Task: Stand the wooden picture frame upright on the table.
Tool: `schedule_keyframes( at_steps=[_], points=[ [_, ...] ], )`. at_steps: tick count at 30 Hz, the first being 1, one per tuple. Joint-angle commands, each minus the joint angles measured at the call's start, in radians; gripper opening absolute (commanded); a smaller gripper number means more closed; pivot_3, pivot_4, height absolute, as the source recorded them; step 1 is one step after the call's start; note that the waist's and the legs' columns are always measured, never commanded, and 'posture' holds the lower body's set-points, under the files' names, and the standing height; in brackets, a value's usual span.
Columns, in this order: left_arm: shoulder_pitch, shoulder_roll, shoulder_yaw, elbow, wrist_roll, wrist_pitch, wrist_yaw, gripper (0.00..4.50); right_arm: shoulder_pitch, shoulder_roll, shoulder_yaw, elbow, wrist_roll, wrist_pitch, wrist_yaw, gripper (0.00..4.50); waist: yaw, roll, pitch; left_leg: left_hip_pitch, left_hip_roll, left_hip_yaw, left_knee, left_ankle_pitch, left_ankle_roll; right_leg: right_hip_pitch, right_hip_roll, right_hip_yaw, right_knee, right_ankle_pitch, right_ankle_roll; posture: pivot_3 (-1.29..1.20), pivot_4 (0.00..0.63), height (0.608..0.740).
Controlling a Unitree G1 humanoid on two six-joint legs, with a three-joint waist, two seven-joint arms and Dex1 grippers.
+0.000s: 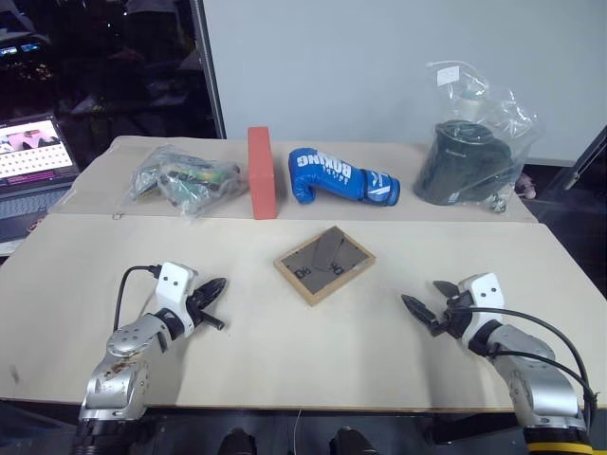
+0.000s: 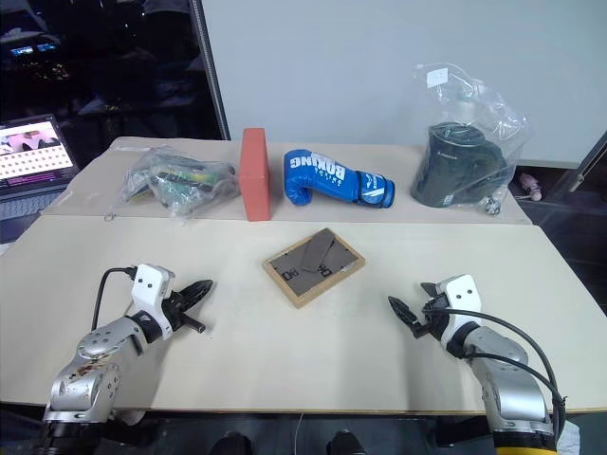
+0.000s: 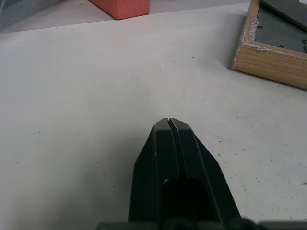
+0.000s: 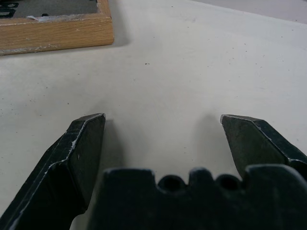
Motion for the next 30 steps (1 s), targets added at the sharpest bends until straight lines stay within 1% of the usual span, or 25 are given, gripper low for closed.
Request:
schedule_keyframes(
  at_steps=[1, 4, 5, 8, 10, 13, 15, 16, 18, 22, 25, 29, 30],
  points=[
    [-0.003, 0.054, 0.021, -0.068, -0.065, 0.048, -0.074, 0.0, 0.0, -0.055, -0.031, -0.069, 0.046, 0.014, 0.052, 4.48, 0.0, 0.0, 0.0, 0.0, 0.0, 0.0, 0.0, 0.0, 0.0, 0.0, 0.0, 0.0, 0.0, 0.0, 0.0, 0.0, 0.15, 0.657],
    [-0.047, 0.151, 0.044, -0.092, -0.184, 0.163, -0.213, 0.0, 0.01, -0.17, -0.058, -0.18, 0.13, 0.117, 0.168, 4.48, 0.0, 0.0, 0.0, -0.003, 0.0, 0.0, 0.001, 0.0, 0.0, -0.003, 0.0, 0.0, 0.002, 0.0, 0.0, 0.0, 0.15, 0.657],
    [-0.064, 0.176, 0.044, -0.082, -0.201, 0.176, -0.245, 0.0, 0.015, -0.2, -0.065, -0.206, 0.163, 0.153, 0.195, 4.24, 0.001, 0.0, 0.0, -0.004, 0.0, 0.0, 0.001, 0.0, 0.0, -0.004, 0.0, 0.0, 0.003, 0.0, 0.0, 0.0, 0.15, 0.657],
    [-0.106, 0.237, 0.036, -0.046, -0.234, 0.198, -0.336, 0.0, 0.041, -0.289, -0.072, -0.3, 0.259, 0.273, 0.261, 3.35, 0.0, 0.0, 0.0, -0.002, 0.0, 0.0, 0.002, 0.0, 0.0, -0.002, 0.0, 0.0, 0.003, -0.001, 0.001, 0.0, 0.15, 0.657],
    [-0.153, 0.252, 0.002, 0.014, -0.201, 0.166, -0.373, 0.0, 0.049, -0.326, -0.05, -0.356, 0.275, 0.33, 0.266, 2.74, -0.002, 0.0, 0.0, -0.002, 0.0, 0.0, 0.002, 0.0, 0.001, -0.002, 0.0, 0.0, 0.003, -0.001, 0.001, 0.0, 0.15, 0.657],
    [-0.263, 0.231, -0.066, 0.145, -0.122, 0.085, -0.399, 0.0, 0.028, -0.341, 0.008, -0.406, 0.261, 0.388, 0.23, 1.62, -0.001, 0.0, 0.0, -0.002, 0.0, 0.0, 0.003, 0.0, 0.001, -0.002, 0.0, 0.0, 0.003, -0.002, 0.001, 0.0, 0.15, 0.657],
    [-0.338, 0.201, -0.103, 0.235, -0.075, 0.021, -0.406, 0.0, -0.001, -0.329, 0.038, -0.411, 0.243, 0.41, 0.194, 1.1, 0.0, 0.0, 0.0, -0.002, 0.0, -0.001, 0.004, 0.0, 0.001, -0.002, 0.0, -0.001, 0.003, -0.001, 0.001, 0.0, 0.15, 0.657],
    [-0.373, 0.184, -0.113, 0.28, -0.055, -0.011, -0.402, 0.0, -0.009, -0.327, 0.05, -0.414, 0.235, 0.415, 0.183, 0.62, 0.001, 0.0, 0.0, -0.002, 0.0, -0.001, 0.005, 0.0, 0.001, -0.002, 0.0, -0.001, 0.003, -0.001, 0.001, 0.0, 0.15, 0.657],
    [-0.469, 0.141, -0.146, 0.401, -0.007, -0.087, -0.408, 0.0, -0.032, -0.324, 0.074, -0.388, 0.198, 0.408, 0.154, 0.04, 0.002, 0.0, 0.0, -0.003, 0.0, -0.001, 0.005, 0.0, 0.001, -0.002, 0.0, -0.001, 0.003, -0.001, 0.001, 0.0, 0.15, 0.657],
    [-0.624, 0.047, -0.207, 0.648, 0.084, -0.231, -0.426, 0.0, -0.108, -0.303, 0.151, -0.292, 0.122, 0.389, 0.121, 0.04, 0.002, -0.001, 0.0, -0.004, -0.001, -0.001, 0.005, -0.001, 0.001, -0.001, 0.0, -0.001, 0.003, -0.001, 0.001, 0.0, 0.15, 0.657],
    [-0.741, -0.039, -0.258, 0.879, 0.195, -0.383, -0.353, 0.0, -0.197, -0.261, 0.24, -0.193, 0.045, 0.357, 0.103, 0.04, 0.0, -0.001, 0.0, -0.003, -0.001, -0.001, 0.005, -0.001, 0.002, -0.002, 0.0, -0.001, 0.002, 0.0, 0.0, 0.0, 0.15, 0.657],
    [-0.822, -0.14, -0.273, 1.06, 0.246, -0.482, -0.331, 0.0, -0.302, -0.196, 0.336, -0.052, -0.04, 0.311, 0.104, 0.04, -0.002, -0.001, 0.0, -0.004, -0.001, -0.001, 0.004, -0.001, 0.002, -0.002, 0.0, -0.001, 0.002, 0.002, -0.004, 0.0, 0.15, 0.657],
    [-0.832, -0.167, -0.281, 1.094, 0.264, -0.504, -0.319, 0.0, -0.336, -0.164, 0.348, 0.01, -0.053, 0.298, 0.094, 0.04, -0.002, -0.001, 0.0, -0.004, -0.001, -0.001, 0.004, -0.001, 0.002, -0.002, 0.0, -0.001, 0.002, 0.003, -0.005, 0.0, 0.15, 0.657]
  ],
)
